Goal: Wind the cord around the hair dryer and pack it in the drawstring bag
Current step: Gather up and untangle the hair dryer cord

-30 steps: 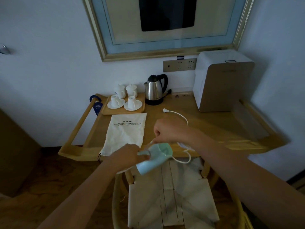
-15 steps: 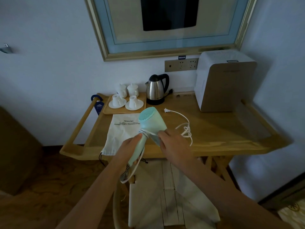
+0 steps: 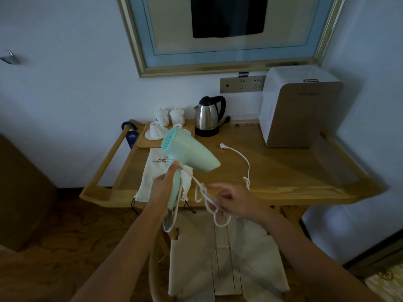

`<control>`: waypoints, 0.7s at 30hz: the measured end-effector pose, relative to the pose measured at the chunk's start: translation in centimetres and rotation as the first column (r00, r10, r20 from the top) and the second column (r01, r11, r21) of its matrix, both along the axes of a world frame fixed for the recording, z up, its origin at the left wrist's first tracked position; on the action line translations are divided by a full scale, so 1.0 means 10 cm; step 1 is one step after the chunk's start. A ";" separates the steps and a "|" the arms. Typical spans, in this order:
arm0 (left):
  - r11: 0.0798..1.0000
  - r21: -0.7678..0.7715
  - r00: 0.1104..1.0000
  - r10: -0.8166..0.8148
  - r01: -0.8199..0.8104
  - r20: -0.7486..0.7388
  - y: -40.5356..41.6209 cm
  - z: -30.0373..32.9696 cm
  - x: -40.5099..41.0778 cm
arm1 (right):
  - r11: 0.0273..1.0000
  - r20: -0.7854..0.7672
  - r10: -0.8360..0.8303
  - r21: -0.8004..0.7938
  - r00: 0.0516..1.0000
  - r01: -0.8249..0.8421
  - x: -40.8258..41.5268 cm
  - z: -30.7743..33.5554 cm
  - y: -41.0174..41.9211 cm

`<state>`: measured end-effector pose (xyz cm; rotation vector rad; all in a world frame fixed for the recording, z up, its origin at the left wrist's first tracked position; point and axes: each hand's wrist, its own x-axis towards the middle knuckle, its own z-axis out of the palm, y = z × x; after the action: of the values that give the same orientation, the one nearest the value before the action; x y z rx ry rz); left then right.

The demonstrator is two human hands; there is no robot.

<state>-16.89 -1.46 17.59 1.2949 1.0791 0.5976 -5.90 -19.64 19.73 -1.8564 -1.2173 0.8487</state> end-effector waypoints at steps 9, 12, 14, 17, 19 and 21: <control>0.987 0.145 0.989 -0.046 0.067 -0.142 -0.02 -0.07 -0.06 | 0.987 -0.012 0.066 0.147 0.998 -0.064 0.06 0.08 -0.09; 0.990 0.081 0.991 -0.111 0.116 -0.070 -0.10 -0.19 -0.02 | 0.973 -0.240 0.106 0.223 0.965 -0.052 0.00 0.07 -0.09; 0.995 -0.054 0.996 -0.089 0.089 0.001 -0.13 -0.23 0.01 | 0.967 -0.306 0.036 0.253 0.951 0.044 -0.01 0.02 -0.08; 0.994 -0.106 0.997 -0.049 0.042 -0.067 -0.11 -0.24 0.02 | 0.949 0.014 -0.181 0.264 0.983 0.170 0.05 -0.05 -0.09; 0.999 -0.040 0.990 -0.013 0.008 -0.141 -0.10 -0.26 0.00 | 0.936 0.441 -0.278 0.324 0.853 0.138 0.06 -0.05 -0.12; 1.000 -0.027 0.991 0.006 -0.009 -0.132 -0.12 -0.29 -0.01 | 0.913 0.768 -0.363 0.406 0.528 0.038 -0.02 0.00 -0.13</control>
<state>-16.98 -2.70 14.73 1.3216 1.1967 0.5067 -6.10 -20.98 19.72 -2.0814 -1.5052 -0.4967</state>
